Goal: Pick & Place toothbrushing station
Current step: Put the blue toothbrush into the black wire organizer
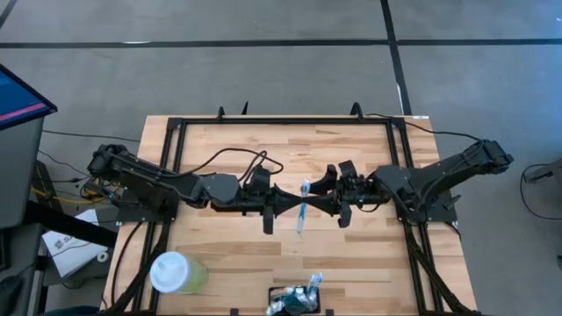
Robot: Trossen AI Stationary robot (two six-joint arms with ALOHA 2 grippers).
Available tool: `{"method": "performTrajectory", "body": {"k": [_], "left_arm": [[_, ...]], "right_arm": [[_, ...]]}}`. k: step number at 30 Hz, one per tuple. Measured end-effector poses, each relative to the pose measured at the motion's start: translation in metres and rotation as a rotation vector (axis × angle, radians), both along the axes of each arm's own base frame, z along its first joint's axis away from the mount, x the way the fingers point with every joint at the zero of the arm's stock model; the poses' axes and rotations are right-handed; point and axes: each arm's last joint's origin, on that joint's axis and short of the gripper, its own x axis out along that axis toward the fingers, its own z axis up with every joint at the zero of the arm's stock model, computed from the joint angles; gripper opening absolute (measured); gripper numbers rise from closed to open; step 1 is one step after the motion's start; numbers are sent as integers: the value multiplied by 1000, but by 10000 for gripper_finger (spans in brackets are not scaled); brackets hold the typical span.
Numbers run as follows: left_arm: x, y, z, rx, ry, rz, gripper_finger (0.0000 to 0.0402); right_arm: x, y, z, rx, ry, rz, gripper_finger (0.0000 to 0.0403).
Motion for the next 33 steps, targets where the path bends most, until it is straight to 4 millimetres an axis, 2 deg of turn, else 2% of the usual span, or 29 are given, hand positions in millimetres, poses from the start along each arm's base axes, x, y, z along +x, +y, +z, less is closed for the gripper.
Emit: {"method": "performTrajectory", "body": {"k": [6, 16, 22, 27, 33], "left_arm": [[1, 3, -1, 2, 7, 8, 1], [1, 3, -1, 5, 11, 16, 1], [1, 2, -2, 8, 17, -24, 9], [1, 0, -3, 20, 32, -72, 58], [0, -1, -6, 0, 62, -115, 165]], "right_arm": [[1, -3, 0, 6, 0, 2, 137], [1, -2, -4, -1, 40, 6, 16], [1, -2, -4, 18, 45, 8, 17], [1, -2, -4, 32, 46, 10, 10], [2, -5, -4, 14, 46, -5, 6]]}}
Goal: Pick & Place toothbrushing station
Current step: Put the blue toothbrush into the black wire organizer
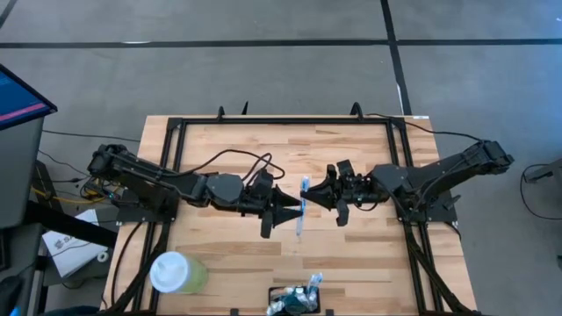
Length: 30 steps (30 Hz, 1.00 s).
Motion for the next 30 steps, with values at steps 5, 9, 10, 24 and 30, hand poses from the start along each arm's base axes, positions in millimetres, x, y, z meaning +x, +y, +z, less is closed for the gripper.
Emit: {"method": "performTrajectory", "body": {"k": [5, 9, 10, 24, 30], "left_arm": [[-2, -3, 0, 15, 7, -10, 235], [-6, -2, 4, 14, 2, -12, 258], [-8, -2, 7, 9, -12, -13, 260], [-40, 8, 8, 62, 205, 34, 167], [-43, 2, 7, 96, 218, 8, 44]], "right_arm": [[0, -5, 2, -17, -11, -22, 4], [-1, -8, 4, -58, -18, -33, 4], [-2, -9, 4, -62, -15, -37, 4], [-27, -17, 21, -110, -36, -69, 4], [-37, -4, 25, -146, -48, -79, 4]]}}
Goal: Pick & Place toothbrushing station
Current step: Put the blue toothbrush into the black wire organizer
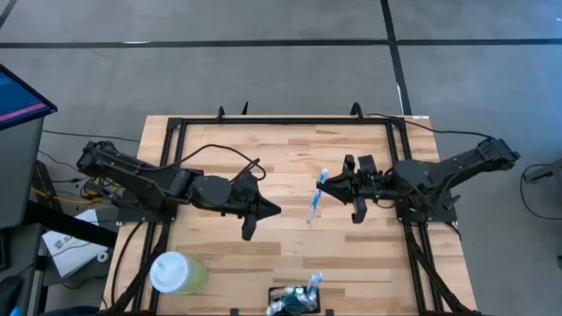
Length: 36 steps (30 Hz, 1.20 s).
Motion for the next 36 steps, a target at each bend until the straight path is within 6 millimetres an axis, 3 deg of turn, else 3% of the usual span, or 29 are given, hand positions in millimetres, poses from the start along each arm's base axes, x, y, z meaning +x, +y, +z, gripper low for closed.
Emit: {"method": "performTrajectory", "body": {"k": [2, 7, 19, 27, 36], "left_arm": [[-1, -3, 0, 24, -1, -13, 12], [-5, -13, 0, 82, -11, 15, 2], [-11, -24, -3, 97, 21, -2, 1], [-10, -26, -5, 35, 25, 32, 1], [11, -35, -33, -7, 101, 108, 1]], "right_arm": [[-2, 7, 0, -2, 3, 10, 4], [-4, 28, -5, -8, 24, 44, 4], [-30, 75, -5, -207, -13, 249, 17], [-42, 90, -6, -212, -7, 331, 5], [-44, 124, -28, -358, 35, 411, 4]]}}
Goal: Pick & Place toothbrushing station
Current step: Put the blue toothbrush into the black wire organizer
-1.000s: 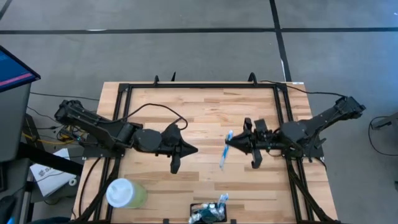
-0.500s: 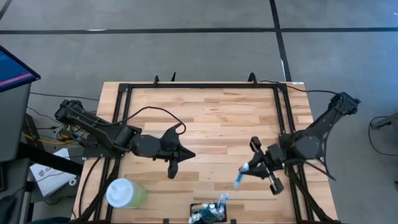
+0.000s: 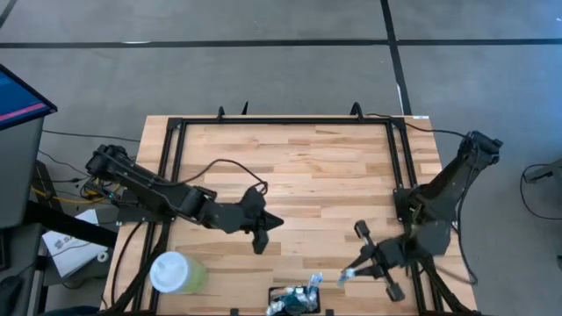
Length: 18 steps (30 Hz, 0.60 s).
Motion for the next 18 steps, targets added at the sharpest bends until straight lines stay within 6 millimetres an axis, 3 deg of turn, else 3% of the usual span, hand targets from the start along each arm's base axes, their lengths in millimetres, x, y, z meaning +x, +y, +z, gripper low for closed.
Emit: {"method": "performTrajectory", "body": {"k": [6, 11, 18], "left_arm": [[16, -11, -21, -25, 11, 45, 1], [17, -20, -26, 24, -10, 113, 1], [16, -24, -22, 6, -42, 101, 1]], "right_arm": [[4, 27, -27, -85, 54, -28, 5], [10, 44, -44, -82, 79, 18, 8], [9, 44, -49, -33, -6, 48, 6]]}}
